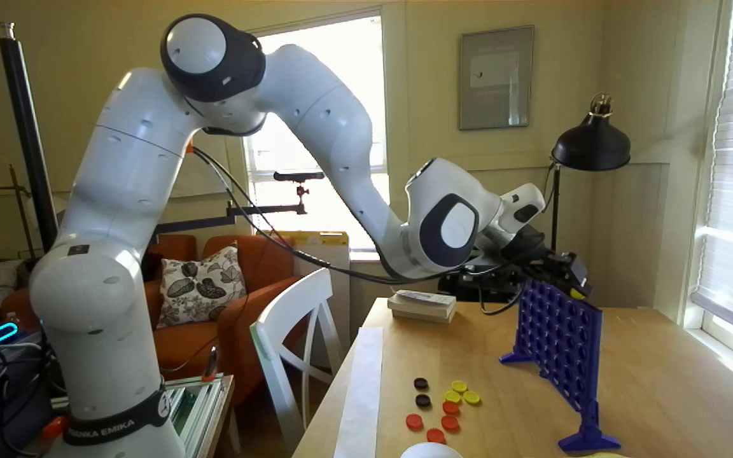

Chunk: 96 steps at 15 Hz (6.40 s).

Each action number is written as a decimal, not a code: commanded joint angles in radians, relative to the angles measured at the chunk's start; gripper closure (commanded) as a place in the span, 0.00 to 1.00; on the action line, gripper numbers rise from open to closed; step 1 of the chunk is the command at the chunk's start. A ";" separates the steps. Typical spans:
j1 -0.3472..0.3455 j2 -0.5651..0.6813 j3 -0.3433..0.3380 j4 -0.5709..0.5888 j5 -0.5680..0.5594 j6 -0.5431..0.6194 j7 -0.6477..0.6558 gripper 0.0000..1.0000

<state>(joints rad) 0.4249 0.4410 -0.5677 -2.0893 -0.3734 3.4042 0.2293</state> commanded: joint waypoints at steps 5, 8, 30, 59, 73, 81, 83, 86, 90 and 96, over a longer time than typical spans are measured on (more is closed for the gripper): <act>0.059 0.048 -0.070 -0.028 0.022 0.057 -0.005 0.90; 0.074 0.055 -0.086 -0.031 0.024 0.068 -0.002 0.90; 0.093 0.058 -0.116 -0.058 0.030 0.088 0.003 0.90; 0.120 0.067 -0.158 -0.092 0.049 0.186 0.000 0.90; 0.191 0.070 -0.224 -0.136 0.120 0.247 -0.017 0.90; 0.221 0.079 -0.251 -0.151 0.137 0.267 -0.015 0.90; 0.220 0.083 -0.254 -0.147 0.143 0.260 -0.010 0.90; 0.221 0.086 -0.259 -0.144 0.154 0.258 -0.009 0.90; 0.231 0.093 -0.272 -0.141 0.173 0.266 -0.012 0.90; 0.251 0.103 -0.288 -0.142 0.192 0.267 -0.014 0.90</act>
<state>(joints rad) 0.6462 0.5238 -0.8346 -2.2241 -0.2148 3.6511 0.2270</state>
